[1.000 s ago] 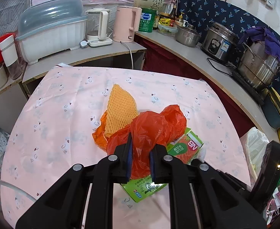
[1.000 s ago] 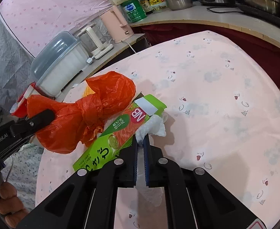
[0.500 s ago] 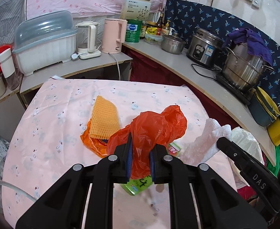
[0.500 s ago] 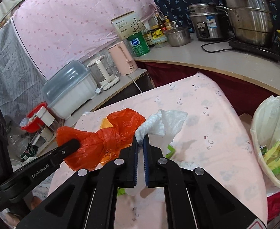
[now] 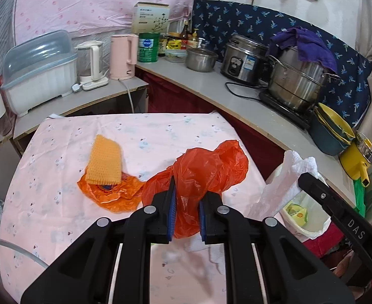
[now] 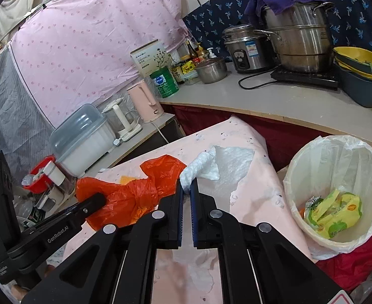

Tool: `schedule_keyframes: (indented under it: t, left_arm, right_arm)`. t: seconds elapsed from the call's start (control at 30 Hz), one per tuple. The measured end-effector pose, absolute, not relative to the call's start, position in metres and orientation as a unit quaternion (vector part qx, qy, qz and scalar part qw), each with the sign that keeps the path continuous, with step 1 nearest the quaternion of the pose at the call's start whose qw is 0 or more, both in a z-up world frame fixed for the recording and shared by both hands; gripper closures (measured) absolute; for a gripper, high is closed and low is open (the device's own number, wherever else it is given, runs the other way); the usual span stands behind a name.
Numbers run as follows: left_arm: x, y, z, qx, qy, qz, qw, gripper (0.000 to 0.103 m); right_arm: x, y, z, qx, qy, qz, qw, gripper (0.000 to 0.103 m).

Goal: Collect trash
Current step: 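Carry the orange bag and tissue over the wastebasket and open both grippers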

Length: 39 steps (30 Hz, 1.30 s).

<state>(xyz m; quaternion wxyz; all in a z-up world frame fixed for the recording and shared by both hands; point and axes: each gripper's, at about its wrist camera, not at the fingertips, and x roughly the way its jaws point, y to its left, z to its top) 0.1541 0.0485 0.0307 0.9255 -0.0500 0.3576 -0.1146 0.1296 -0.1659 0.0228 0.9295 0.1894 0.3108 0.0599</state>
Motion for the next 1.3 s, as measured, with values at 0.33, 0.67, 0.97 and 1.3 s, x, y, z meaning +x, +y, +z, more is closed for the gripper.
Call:
schedule_keyframes:
  t: [0.33, 0.67, 0.97, 1.3]
  left_arm:
    - [0.151, -0.011, 0.037, -0.018, 0.354, -0.153, 0.922, 0.089]
    - [0.153, -0.078, 0.037, 0.018, 0.354, -0.194, 0.915, 0.089]
    - [0.161, -0.134, 0.029, 0.043, 0.364, -0.23, 0.901, 0.089]
    - [0.167, -0.172, 0.015, 0.055, 0.379, -0.254, 0.888, 0.086]
  right_arm:
    - [0.112, -0.217, 0.034, 0.198, 0.289, 0.021, 0.936, 0.097]
    - [0.102, -0.274, 0.038, 0.208, 0.274, -0.025, 0.939, 0.097]
    - [0.098, -0.327, 0.036, 0.22, 0.267, -0.068, 0.936, 0.097]
    - [0.099, -0.359, 0.023, 0.232, 0.275, -0.092, 0.929, 0.097]
